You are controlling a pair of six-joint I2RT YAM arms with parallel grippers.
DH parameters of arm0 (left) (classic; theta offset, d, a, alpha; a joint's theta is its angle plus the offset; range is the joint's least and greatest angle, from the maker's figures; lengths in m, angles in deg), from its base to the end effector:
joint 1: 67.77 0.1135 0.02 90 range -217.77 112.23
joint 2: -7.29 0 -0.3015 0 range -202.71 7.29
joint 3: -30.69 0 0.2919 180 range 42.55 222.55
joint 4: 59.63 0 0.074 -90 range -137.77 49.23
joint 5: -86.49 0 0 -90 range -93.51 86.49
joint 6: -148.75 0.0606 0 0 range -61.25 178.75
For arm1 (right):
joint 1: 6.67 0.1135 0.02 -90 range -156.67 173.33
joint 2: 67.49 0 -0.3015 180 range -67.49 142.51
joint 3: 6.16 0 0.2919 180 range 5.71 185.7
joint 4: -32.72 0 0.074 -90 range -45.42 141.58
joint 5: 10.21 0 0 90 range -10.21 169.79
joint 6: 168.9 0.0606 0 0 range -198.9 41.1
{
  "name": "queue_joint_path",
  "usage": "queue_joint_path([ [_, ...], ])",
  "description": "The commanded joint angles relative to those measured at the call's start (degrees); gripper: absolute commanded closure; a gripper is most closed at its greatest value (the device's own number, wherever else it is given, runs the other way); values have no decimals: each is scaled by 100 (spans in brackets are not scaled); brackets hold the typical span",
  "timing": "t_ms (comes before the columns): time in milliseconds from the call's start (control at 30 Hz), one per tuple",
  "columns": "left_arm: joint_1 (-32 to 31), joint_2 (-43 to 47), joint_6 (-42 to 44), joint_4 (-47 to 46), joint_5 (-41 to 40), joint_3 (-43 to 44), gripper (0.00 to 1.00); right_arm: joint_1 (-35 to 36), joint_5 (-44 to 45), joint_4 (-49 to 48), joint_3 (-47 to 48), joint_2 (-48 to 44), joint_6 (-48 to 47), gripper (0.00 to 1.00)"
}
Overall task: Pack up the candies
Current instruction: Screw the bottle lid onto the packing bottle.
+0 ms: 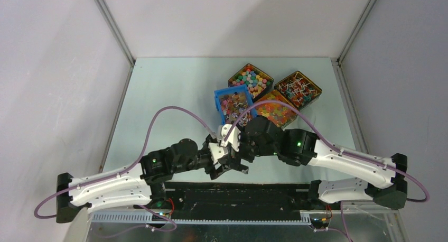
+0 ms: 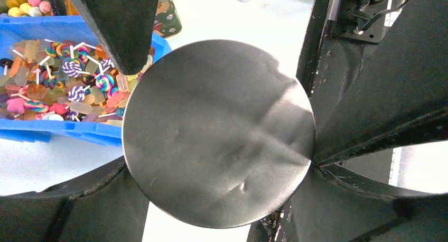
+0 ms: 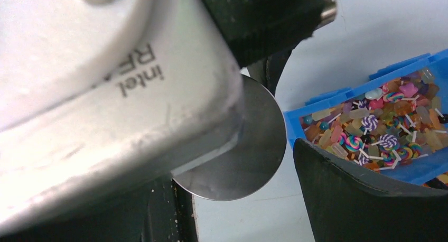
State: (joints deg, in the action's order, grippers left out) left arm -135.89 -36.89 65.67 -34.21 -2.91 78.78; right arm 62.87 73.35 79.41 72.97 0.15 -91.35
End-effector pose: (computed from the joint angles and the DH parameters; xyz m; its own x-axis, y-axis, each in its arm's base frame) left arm 0.0815 -0.2046 0.2942 -0.0234 0.3816 -0.9240 0.9412 0.3200 0.1083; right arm 0.0989 0.2844 0.3731 0.0109 -0.5837 -0.8119 -0.9838 0.1389 -0.1130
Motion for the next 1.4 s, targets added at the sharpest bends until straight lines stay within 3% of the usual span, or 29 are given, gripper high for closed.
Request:
queue_joint_path([
  [0,9,174,-106,-727,53,335,45,104,-275,-531,33,-67,-155,1],
  [267,9,311,55,48,361,353,45,-57,-403,157,28,-354,-621,0],
  [467,9,364,183,229,591,350,45,-362,-1120,768,32,-657,-1093,0],
  [733,9,239,688,519,1413,420,45,-1048,-3439,1225,-38,-968,-2048,1],
  [867,9,192,954,553,1952,446,46,-1106,-3898,1323,0,-869,-2421,0],
  [1067,9,82,1071,364,2529,464,46,-1012,-3976,1272,200,-463,-2672,1],
  [1367,-25,-170,1085,224,2721,617,49,-782,-3654,740,226,-45,-2568,1],
])
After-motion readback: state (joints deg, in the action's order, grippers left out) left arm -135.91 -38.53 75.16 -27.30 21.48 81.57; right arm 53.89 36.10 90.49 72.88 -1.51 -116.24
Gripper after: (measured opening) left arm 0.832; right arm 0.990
